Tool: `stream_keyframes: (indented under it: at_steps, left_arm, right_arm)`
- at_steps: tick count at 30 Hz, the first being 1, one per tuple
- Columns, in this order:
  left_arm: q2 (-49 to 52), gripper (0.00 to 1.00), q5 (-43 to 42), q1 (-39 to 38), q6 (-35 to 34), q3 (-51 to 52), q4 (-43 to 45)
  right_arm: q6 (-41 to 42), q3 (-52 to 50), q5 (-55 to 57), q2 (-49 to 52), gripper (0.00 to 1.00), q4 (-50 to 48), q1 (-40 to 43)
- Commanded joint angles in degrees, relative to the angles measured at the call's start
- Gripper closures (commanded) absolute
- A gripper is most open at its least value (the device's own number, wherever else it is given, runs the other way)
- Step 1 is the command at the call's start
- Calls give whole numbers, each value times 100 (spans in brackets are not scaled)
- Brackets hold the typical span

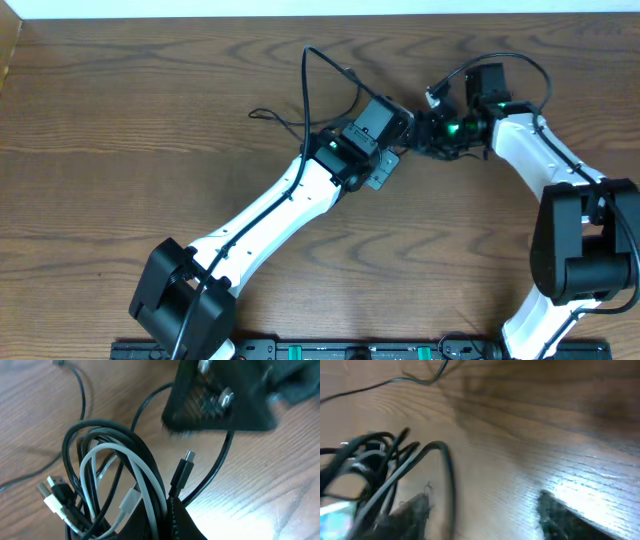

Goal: Untangle cables

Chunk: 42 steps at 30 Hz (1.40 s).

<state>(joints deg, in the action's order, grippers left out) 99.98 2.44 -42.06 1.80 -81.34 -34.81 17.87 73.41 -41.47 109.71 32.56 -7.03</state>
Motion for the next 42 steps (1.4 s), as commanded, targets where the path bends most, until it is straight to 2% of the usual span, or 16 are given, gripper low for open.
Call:
stream_keyframes:
  at_steps: [1, 3, 4, 5, 8, 13, 20, 23, 27, 29, 31, 34, 36, 38, 39, 42]
  left_arm:
    - [0, 93, -313, 24, 138, 13, 348]
    - [0, 93, -304, 26, 109, 13, 431]
    - [0, 93, -114, 26, 44, 11, 400]
    - [0, 93, 348, 26, -90, 13, 328]
    - [-44, 92, 1478, 26, -433, 11, 101]
    - [-562, 93, 2175, 26, -516, 11, 2]
    - [-1145, 93, 3860, 212, -577, 11, -400]
    - [-1220, 93, 4430, 481, -822, 11, -702]
    - [-1222, 93, 4511, 1318, -1926, 11, -1204]
    - [-1224, 93, 4304, 1816, -2509, 11, -1434]
    - [-1224, 92, 4089, 2249, -2774, 11, -1543]
    - [-1224, 93, 2900, 3287, -2806, 11, -1523]
    - [-1224, 92, 1923, 3849, -2776, 11, -1480]
    - [-1224, 93, 96, 4603, -2330, 11, -1217]
    - [-1224, 93, -564, 4826, -2114, 11, -1086]
    - [-1224, 93, -2138, 5362, -1464, 11, -791]
  right_arm:
    - [57, -13, 592, -138, 59, -24, -205]
    - [52, -13, 907, -138, 80, -22, -240]
    - [50, -13, 1235, -138, 92, 11, -225]
    - [48, -13, 1663, -138, 99, 133, -170]
    - [50, -13, 2518, -138, 99, 363, 81]
    - [57, -13, 3703, -138, 99, 691, 796]
    - [111, -13, 3814, -138, 99, 828, 1449]
    - [186, -13, 3812, -138, 99, 863, 1589]
    - [186, -13, 3864, -138, 99, 868, 1633]
    - [192, -13, 4299, -138, 99, 901, 1633]
    - [442, -13, 4872, -138, 99, 973, 1633]
    - [798, -13, 5880, -138, 99, 1082, 1646]
    - [874, -11, 6048, -138, 99, 1086, 1670]
    - [868, 192, 5954, -195, 99, 1147, 1725]
    - [846, 376, 5967, -289, 99, 1233, 1727]
    - [282, 1106, 5877, -671, 99, 1373, 1786]
